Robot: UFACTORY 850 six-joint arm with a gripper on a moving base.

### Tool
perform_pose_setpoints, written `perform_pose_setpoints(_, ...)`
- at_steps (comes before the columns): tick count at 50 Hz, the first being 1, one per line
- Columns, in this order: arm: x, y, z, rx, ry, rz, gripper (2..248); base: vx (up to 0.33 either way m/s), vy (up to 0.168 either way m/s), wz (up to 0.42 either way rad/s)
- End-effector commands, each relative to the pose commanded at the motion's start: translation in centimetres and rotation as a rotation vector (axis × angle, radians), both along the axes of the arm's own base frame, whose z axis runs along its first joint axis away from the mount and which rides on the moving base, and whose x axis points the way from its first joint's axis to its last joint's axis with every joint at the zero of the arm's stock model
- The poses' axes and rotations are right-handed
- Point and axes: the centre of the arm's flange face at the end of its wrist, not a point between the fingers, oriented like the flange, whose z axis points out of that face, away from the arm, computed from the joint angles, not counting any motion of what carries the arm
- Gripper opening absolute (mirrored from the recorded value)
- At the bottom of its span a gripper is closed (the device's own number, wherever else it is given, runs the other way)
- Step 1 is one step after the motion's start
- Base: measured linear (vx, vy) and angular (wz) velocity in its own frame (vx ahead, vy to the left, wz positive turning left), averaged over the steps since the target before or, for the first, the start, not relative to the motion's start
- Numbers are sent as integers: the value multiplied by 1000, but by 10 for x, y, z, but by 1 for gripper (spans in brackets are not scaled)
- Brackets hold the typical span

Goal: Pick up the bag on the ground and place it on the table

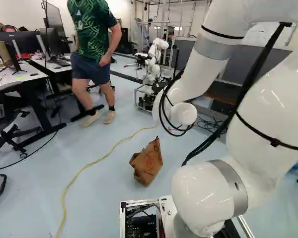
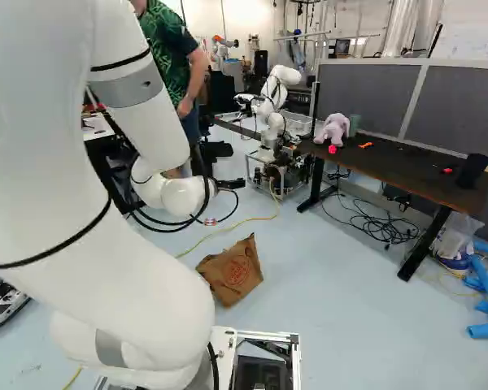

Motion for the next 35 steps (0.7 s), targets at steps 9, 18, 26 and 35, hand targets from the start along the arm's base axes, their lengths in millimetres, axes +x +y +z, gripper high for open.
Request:
perform_pose_setpoints(9, 19, 6, -12, 2, 70, -3, 247, 0, 0, 0)
perform_pose_setpoints(18, 38, 11, -26, 6, 139, -12, 247, 0, 0, 0)
perform_pose_setpoints(26, 54, 15, -38, 12, 193, -27, 247, 0, 0, 0)
perform_pose_setpoints(35, 72, 16, -52, 21, 255, -55, 247, 0, 0, 0)
